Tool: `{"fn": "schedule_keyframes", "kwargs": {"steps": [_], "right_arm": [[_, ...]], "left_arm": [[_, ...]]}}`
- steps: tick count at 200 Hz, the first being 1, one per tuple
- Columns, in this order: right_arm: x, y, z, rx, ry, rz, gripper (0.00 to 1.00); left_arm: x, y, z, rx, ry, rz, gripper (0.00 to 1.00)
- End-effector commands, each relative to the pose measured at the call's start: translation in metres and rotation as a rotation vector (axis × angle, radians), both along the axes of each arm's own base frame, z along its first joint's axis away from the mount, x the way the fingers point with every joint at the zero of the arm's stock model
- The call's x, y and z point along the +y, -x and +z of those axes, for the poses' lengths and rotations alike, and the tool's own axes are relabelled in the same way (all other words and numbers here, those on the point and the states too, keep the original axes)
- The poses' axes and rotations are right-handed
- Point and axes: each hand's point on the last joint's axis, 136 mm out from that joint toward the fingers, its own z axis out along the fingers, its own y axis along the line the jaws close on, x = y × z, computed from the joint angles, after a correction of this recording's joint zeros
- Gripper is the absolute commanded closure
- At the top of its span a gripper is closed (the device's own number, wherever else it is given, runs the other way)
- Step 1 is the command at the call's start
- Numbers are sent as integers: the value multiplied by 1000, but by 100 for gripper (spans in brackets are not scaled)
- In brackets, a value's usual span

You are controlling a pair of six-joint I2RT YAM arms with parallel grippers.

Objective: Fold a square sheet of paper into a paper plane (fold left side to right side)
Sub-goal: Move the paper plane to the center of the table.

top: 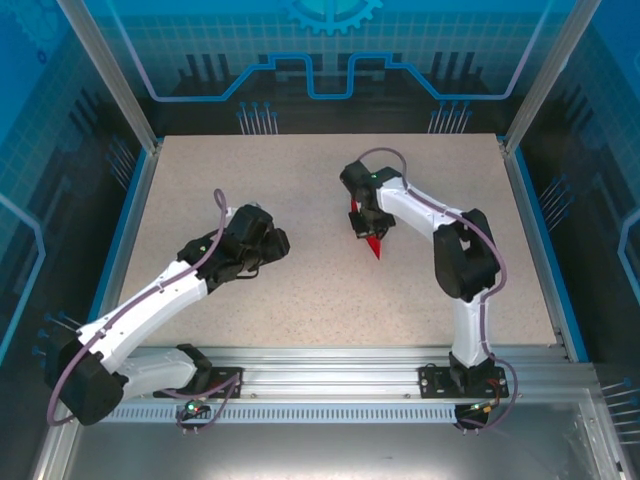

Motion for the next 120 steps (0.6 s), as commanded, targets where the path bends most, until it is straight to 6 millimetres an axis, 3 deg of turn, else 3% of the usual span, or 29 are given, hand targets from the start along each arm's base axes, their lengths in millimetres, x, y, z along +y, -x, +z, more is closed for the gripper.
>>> {"fn": "schedule_keyframes", "kwargs": {"steps": [1,32,48,81,120], "right_arm": [[-6,-6,-11,56,65,-67,90],[2,-28,-18,75,101,-93,89],[3,-35,-32,105,131,-104,89],[1,-36,-48,157,123,-127,88],[-1,-36,-53,170,102,-173,88]], "left_arm": [[9,7,-4,7,-37,-2,42],[10,11,-7,14,-36,-4,35],[11,12,-9,23,-40,-3,32],[11,13,-12,31,-45,-5,29],[8,12,-15,44,-45,-14,28]]}}
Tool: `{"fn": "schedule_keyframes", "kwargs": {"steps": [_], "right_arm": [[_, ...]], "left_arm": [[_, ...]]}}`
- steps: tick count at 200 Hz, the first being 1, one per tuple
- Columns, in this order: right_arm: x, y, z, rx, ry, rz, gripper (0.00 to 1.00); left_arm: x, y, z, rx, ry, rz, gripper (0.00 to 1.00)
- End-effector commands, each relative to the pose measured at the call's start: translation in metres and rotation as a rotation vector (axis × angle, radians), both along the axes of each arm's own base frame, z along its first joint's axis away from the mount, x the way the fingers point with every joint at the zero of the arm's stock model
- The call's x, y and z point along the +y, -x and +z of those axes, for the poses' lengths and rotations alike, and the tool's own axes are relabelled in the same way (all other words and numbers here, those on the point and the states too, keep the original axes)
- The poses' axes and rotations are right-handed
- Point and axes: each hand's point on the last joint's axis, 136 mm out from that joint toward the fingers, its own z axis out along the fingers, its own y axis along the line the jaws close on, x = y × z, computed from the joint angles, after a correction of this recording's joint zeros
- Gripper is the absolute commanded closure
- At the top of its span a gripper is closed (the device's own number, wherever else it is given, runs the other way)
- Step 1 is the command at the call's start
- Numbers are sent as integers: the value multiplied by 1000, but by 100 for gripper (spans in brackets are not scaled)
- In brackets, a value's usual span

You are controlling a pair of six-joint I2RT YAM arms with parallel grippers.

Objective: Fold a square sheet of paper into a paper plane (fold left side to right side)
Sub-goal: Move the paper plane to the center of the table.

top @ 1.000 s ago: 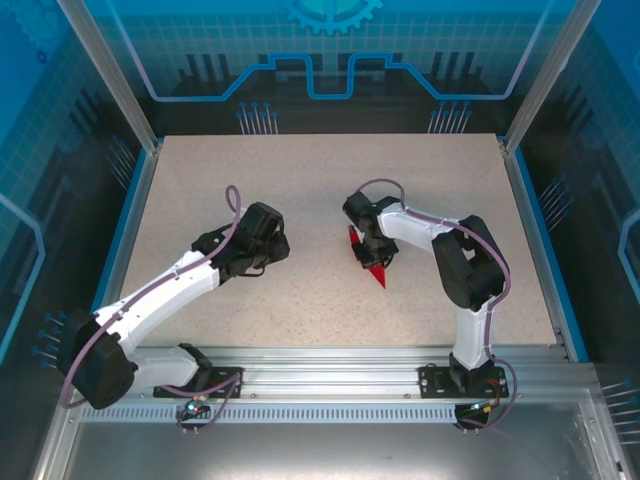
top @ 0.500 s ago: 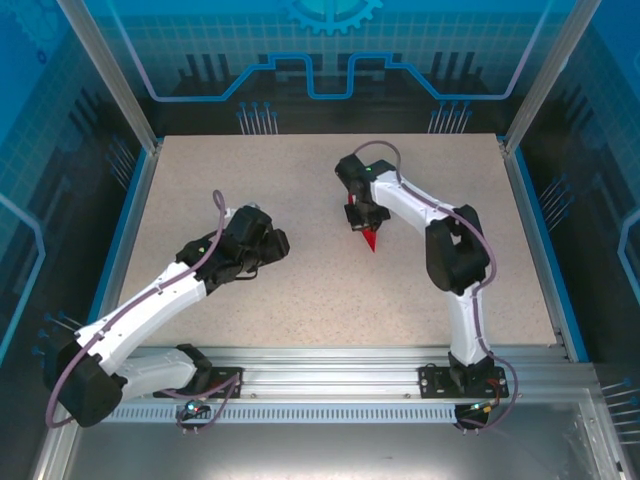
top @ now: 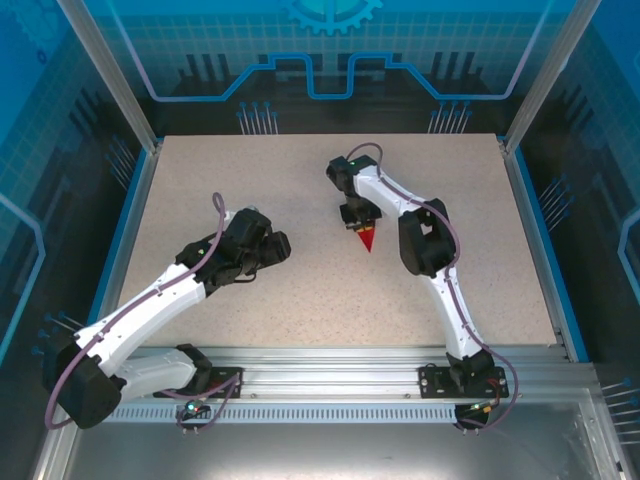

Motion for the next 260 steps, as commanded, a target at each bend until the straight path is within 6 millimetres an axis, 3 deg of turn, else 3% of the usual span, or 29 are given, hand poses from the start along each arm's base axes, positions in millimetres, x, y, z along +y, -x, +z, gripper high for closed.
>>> {"fn": "schedule_keyframes", "kwargs": {"steps": [1,65,78,104,205,224,228,260], "right_arm": [[-7,4,-2,38,-2,-61,88],[-4,3,-3,31,-27,-88,87],[-3,3,0,27,-32,-79,82],[0,3,10,10,-39,-63,74],[-1,9,48,-48,-35,-18,65],[-2,12,46,-40,-34,-13,63],[-2,11,58,-61,-46,-12,63],[-3,16,79,-94,-69,8,58]], "left_arm": [[3,5,-7,25,-32,-13,28],[0,3,-10,41,-33,-19,27],[0,3,-10,39,-36,-19,27],[1,3,-9,40,-35,-18,27],[3,4,-3,32,-39,-14,26],[4,4,-2,31,-40,-11,26],[4,4,-2,31,-41,-10,26],[7,4,0,23,-52,0,26]]}}
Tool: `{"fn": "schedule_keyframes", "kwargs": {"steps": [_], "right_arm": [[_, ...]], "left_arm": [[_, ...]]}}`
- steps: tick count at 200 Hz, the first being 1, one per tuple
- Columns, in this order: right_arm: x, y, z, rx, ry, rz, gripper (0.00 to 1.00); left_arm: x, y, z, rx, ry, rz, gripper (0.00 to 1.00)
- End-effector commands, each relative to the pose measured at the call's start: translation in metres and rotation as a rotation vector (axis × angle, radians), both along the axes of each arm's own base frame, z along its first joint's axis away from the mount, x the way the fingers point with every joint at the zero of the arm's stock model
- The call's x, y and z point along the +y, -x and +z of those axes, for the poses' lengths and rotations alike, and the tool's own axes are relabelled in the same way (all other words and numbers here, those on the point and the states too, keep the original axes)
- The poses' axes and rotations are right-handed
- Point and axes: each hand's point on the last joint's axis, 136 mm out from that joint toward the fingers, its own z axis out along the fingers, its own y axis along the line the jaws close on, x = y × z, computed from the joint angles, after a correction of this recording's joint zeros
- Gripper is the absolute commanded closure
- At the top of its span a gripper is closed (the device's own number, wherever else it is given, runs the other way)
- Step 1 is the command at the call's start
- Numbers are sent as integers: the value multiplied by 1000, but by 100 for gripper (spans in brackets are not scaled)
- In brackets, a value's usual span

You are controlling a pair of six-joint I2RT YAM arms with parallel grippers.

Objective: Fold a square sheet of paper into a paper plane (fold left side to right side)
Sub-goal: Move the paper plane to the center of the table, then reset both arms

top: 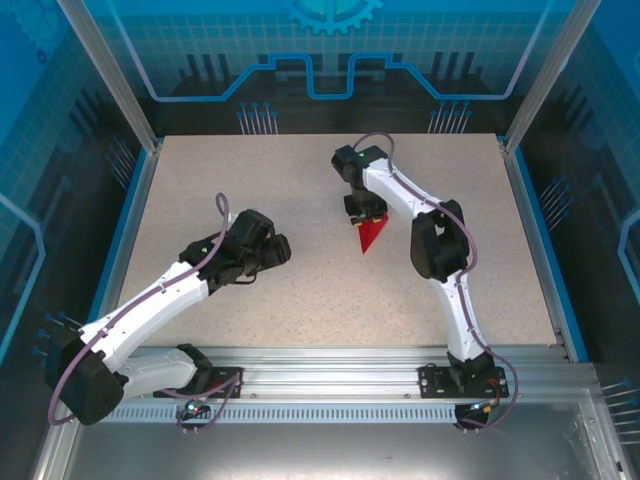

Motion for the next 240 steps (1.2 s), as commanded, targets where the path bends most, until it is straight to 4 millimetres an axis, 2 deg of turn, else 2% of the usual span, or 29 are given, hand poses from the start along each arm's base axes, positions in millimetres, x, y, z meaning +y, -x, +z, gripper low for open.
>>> {"fn": "schedule_keyframes", "kwargs": {"steps": [1,29,52,83,110,129,150,158,177,190,211,221,240], "right_arm": [[1,8,29,-37,-20,32,58],[-2,15,80,-166,-80,88,48],[-16,28,122,-304,-114,141,35],[-53,47,144,-479,-153,159,22],[-96,58,136,-605,-157,93,1],[-128,60,123,-667,-165,7,1],[-155,57,103,-740,-185,-42,1],[-165,58,86,-754,-172,-44,1],[-185,53,62,-813,-133,-56,1],[-195,51,43,-816,-111,-63,1],[-202,45,21,-831,-113,-73,1],[-200,41,22,-858,-124,-60,1],[-196,33,37,-989,-140,-17,1]], "left_arm": [[5,0,11,-20,-24,0,26],[16,-6,18,-40,-62,31,25],[40,-16,25,-76,-99,111,23],[83,-32,38,-189,-160,262,20],[116,-40,56,-311,-318,352,20],[136,-45,60,-384,-428,392,20],[158,-47,51,-425,-512,442,20],[166,-48,41,-424,-527,451,20],[181,-49,17,-423,-546,470,20],[188,-51,2,-414,-560,465,21],[192,-55,-12,-445,-586,441,21],[192,-57,-15,-474,-592,435,20],[192,-59,-22,-524,-591,415,20]]}}
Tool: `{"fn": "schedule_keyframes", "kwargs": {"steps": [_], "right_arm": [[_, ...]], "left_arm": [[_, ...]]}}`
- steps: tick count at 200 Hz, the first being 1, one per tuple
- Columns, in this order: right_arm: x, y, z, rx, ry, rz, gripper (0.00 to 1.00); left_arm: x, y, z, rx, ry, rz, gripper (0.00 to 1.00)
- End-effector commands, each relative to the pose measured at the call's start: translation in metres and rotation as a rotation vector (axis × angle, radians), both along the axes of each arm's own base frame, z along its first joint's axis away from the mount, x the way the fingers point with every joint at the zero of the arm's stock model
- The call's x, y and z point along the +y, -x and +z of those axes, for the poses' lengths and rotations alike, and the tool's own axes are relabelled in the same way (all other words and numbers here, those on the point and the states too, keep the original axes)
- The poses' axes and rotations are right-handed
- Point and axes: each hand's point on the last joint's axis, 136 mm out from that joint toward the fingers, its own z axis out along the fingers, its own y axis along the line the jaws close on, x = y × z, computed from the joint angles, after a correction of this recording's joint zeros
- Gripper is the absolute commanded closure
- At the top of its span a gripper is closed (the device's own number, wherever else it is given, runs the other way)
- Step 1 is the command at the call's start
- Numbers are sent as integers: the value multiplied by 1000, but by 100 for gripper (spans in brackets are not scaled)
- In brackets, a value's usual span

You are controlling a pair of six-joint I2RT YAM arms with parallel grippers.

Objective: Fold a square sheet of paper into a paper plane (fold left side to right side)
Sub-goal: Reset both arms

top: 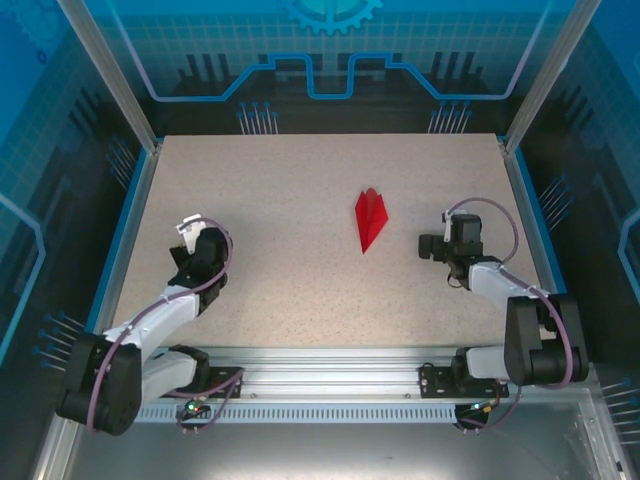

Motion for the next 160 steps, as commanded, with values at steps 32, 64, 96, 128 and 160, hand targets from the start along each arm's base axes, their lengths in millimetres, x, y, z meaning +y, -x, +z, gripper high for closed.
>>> {"fn": "schedule_keyframes", "kwargs": {"steps": [32,64,96,128,160], "right_arm": [[11,-40,52,-344,-4,111,1],[30,-44,36,-398,-27,205,0],[41,-46,32,-380,-18,261,0],[40,-48,30,-366,-18,256,1],[41,-48,30,-367,-18,255,1]], "left_arm": [[-6,-27,13,-217,-26,-117,20],[-15,-44,10,-269,-51,-205,19],[-33,-53,-2,-245,-44,-322,11],[-45,-60,-10,-220,-38,-406,2],[-40,-68,-23,-168,-8,-391,2]]}}
